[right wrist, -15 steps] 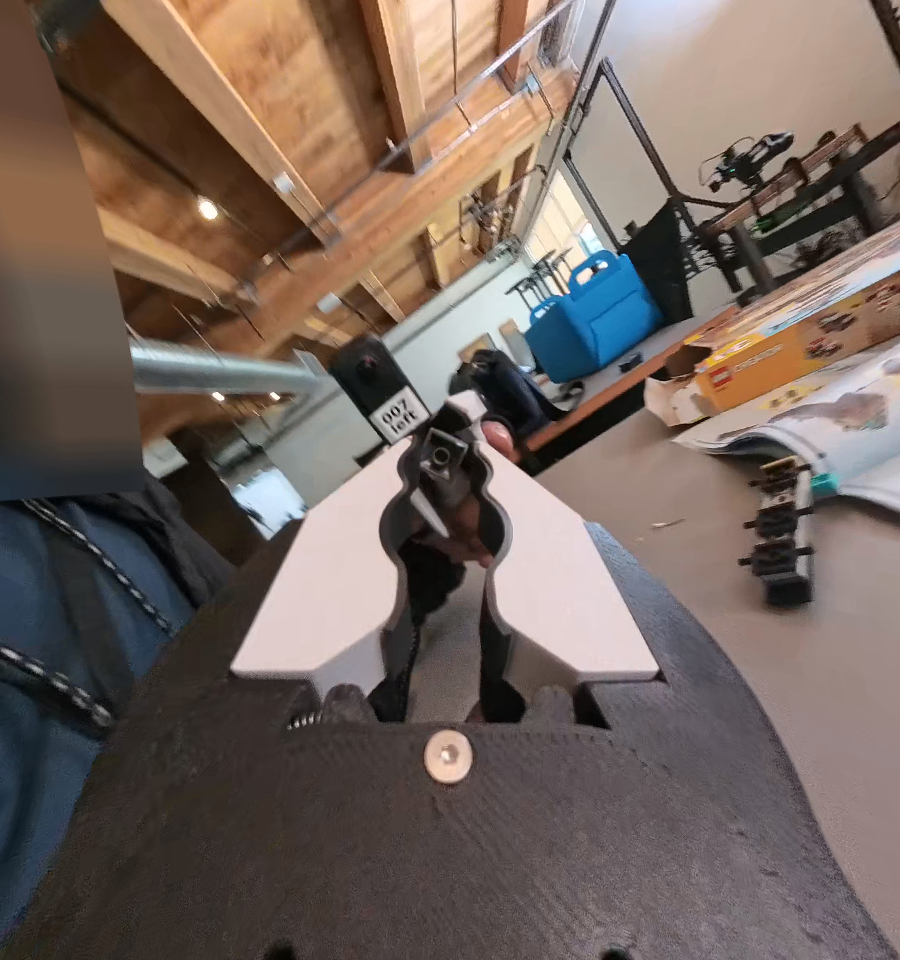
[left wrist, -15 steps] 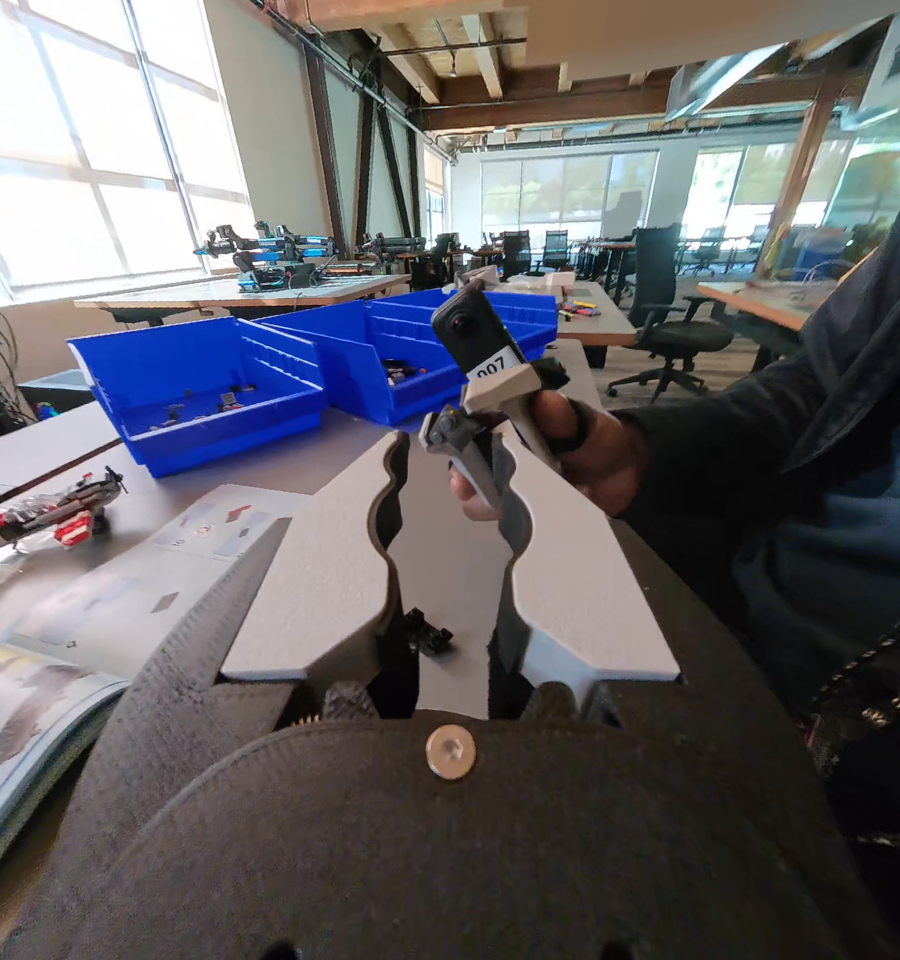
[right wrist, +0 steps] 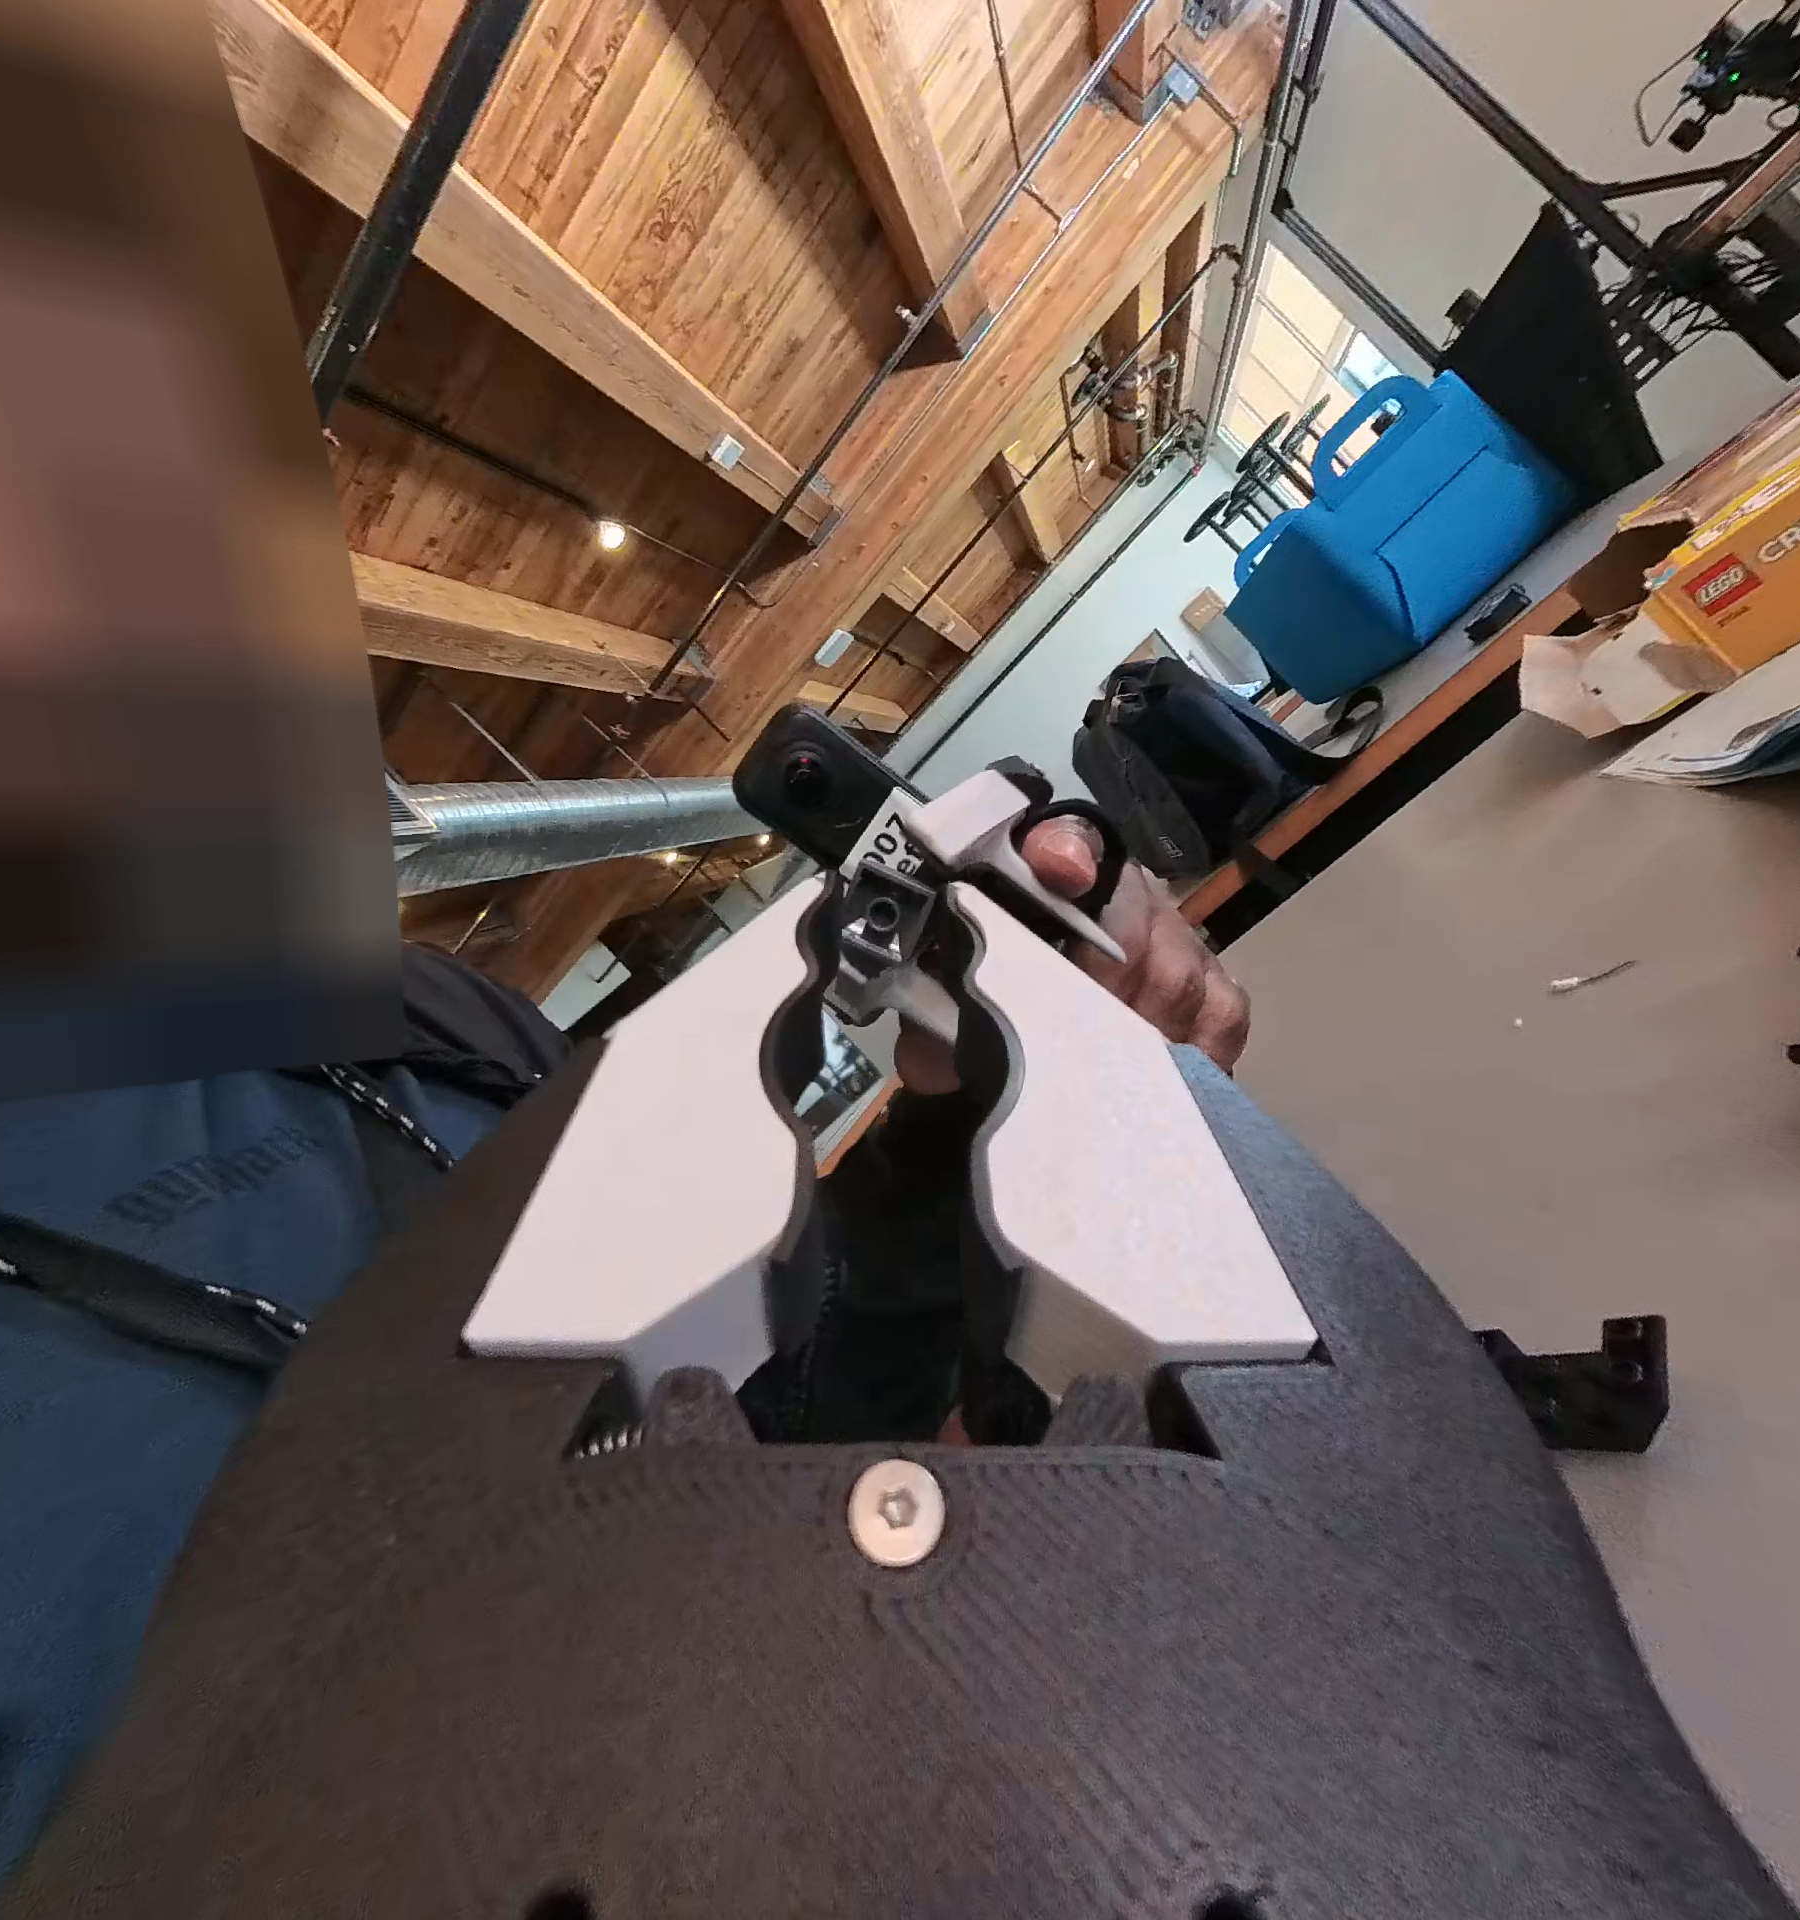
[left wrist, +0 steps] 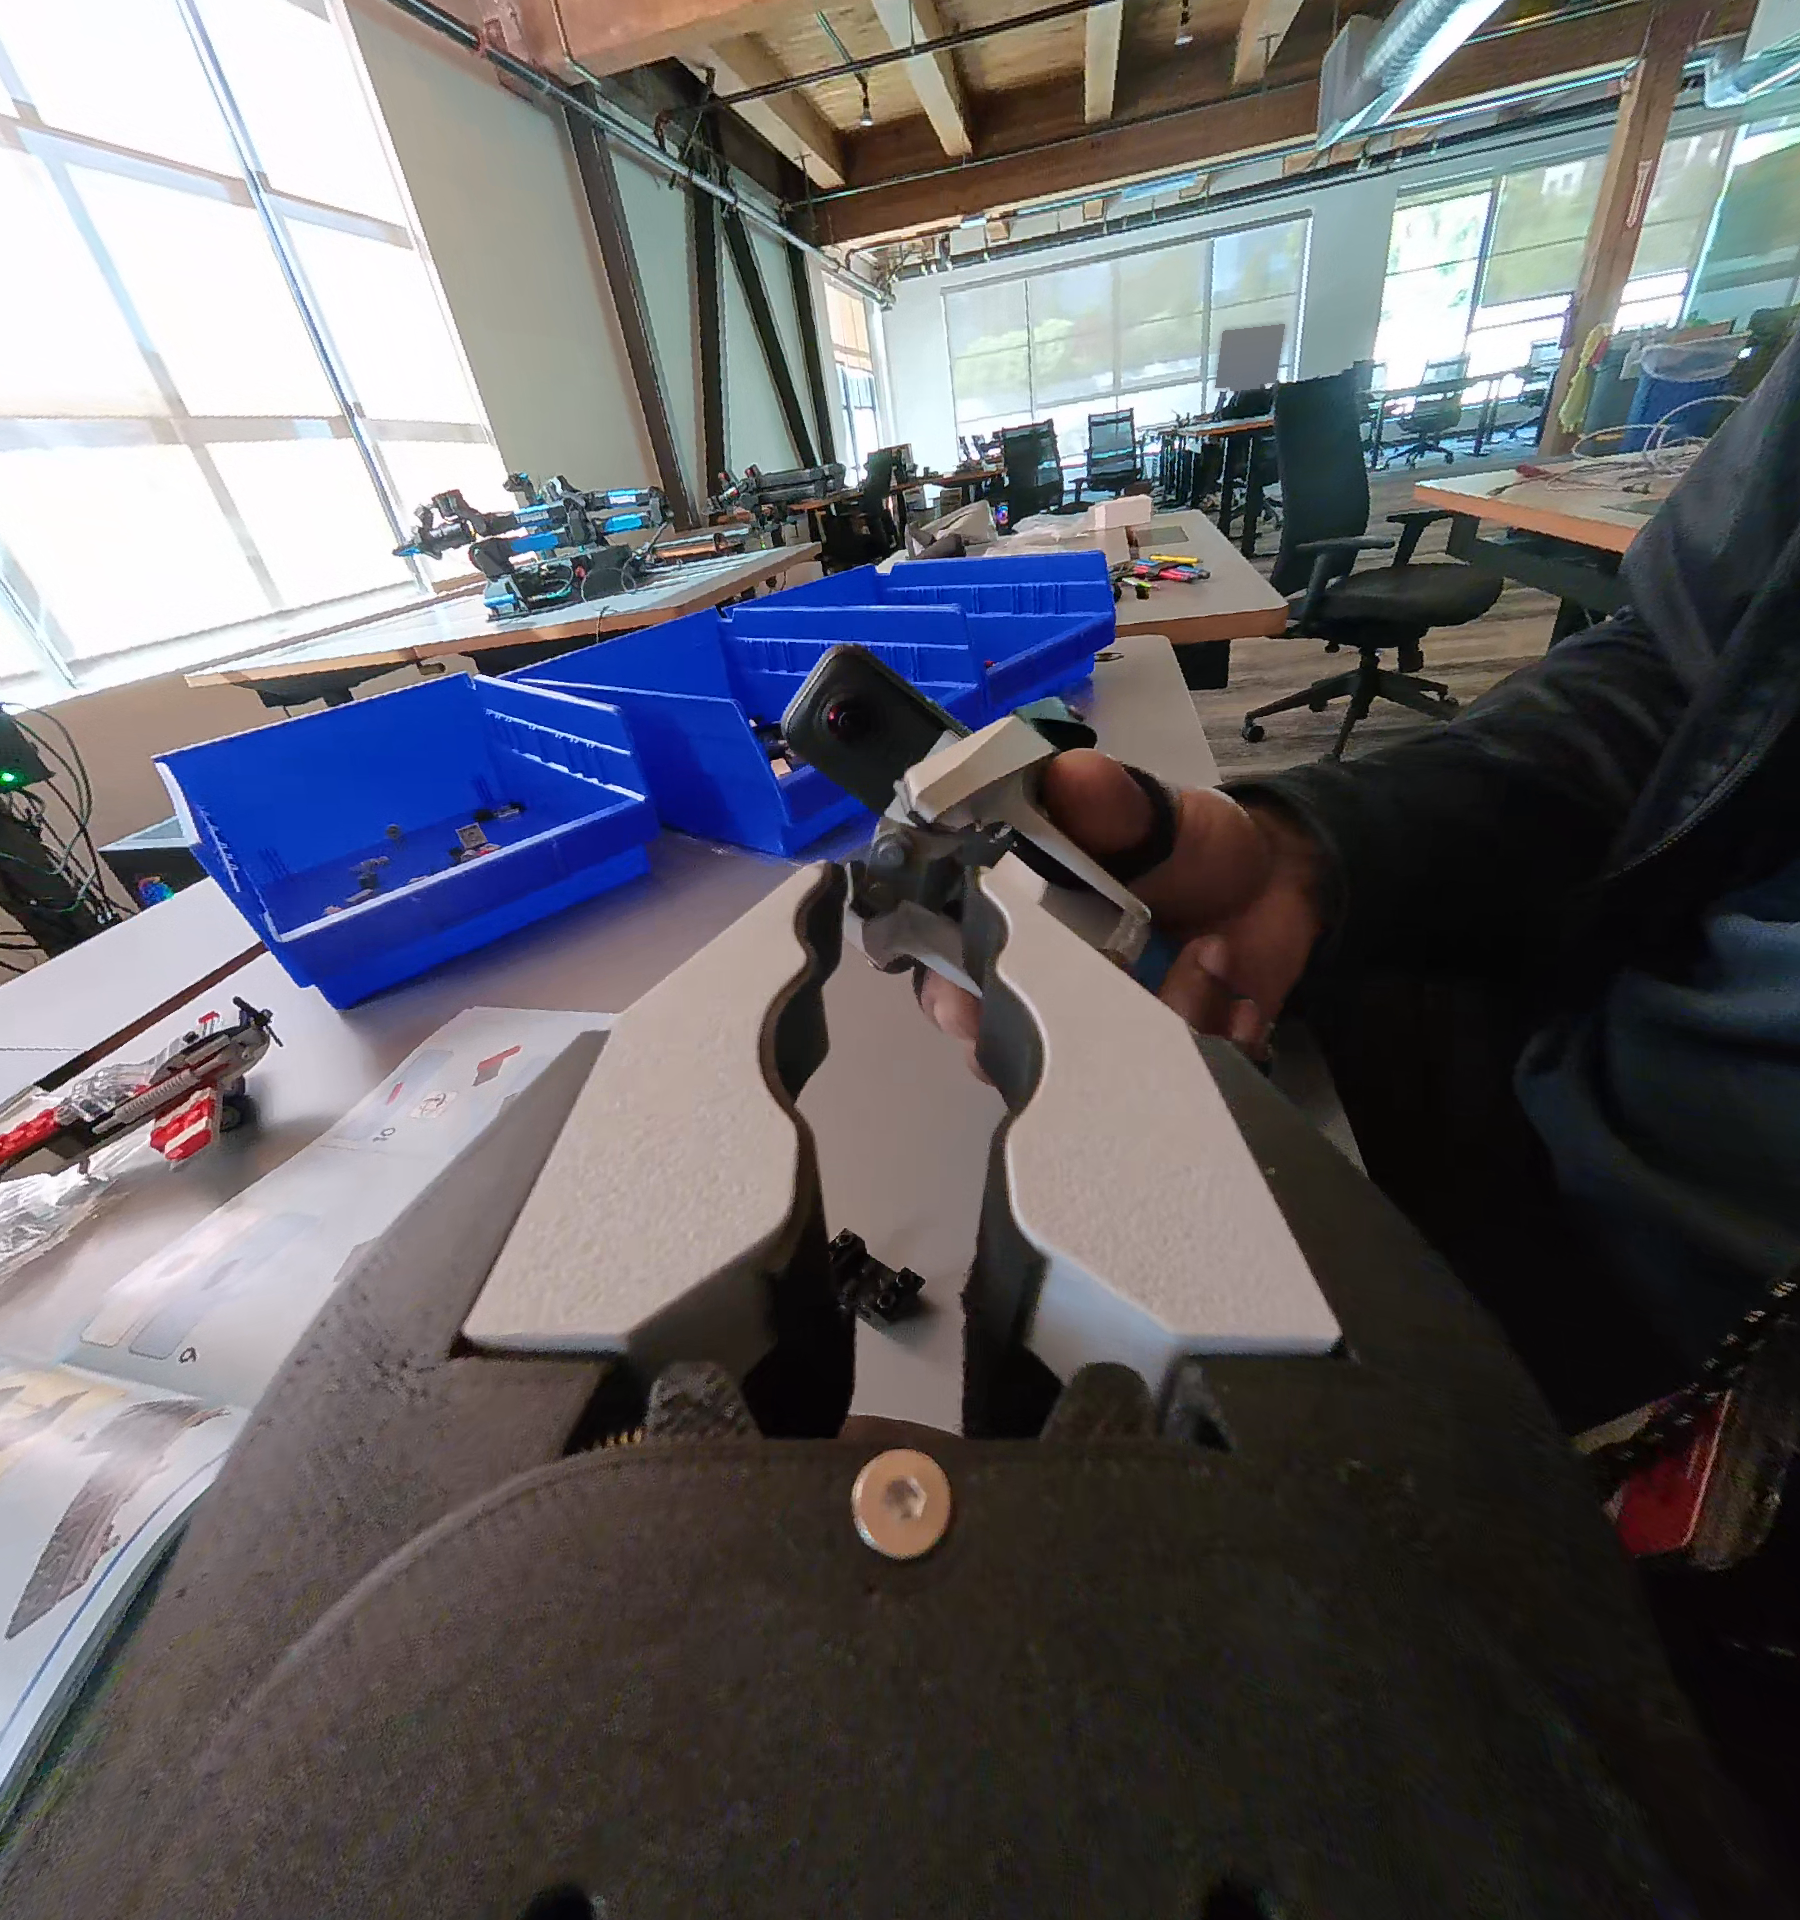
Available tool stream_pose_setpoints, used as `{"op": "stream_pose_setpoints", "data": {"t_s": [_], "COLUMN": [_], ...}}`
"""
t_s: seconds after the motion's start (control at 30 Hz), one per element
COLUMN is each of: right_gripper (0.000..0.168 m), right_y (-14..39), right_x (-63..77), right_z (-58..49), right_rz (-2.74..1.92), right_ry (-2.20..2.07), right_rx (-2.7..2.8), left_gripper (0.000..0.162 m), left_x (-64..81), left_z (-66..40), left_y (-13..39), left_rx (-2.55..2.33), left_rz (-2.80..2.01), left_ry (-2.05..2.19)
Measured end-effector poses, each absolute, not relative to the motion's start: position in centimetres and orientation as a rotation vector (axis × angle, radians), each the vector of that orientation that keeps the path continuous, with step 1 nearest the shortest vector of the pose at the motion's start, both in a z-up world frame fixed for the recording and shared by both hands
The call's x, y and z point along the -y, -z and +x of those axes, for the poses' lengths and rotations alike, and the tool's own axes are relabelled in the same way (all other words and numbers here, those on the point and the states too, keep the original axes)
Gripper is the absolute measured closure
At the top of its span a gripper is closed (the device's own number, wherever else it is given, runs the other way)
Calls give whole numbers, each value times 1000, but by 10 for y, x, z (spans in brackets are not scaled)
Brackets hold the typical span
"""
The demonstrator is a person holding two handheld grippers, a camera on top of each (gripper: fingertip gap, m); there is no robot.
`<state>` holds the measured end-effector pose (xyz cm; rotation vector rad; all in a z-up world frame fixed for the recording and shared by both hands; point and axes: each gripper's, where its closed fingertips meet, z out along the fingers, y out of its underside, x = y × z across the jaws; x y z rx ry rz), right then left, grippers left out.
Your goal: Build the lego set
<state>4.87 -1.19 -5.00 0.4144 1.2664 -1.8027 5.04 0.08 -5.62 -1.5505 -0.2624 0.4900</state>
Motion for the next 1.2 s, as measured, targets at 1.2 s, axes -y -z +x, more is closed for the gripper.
{"op": "stream_pose_setpoints", "data": {"t_s": [1.2], "right_gripper": [112], "right_y": [180], "right_x": [4], "right_z": [14], "right_rz": [350], "right_ry": [1434], "right_rx": [-2981], "left_gripper": [145], "left_x": [34], "left_z": [15], "left_y": [144], "left_rx": [921], "left_rz": [-1788], "left_ry": [-131]}}
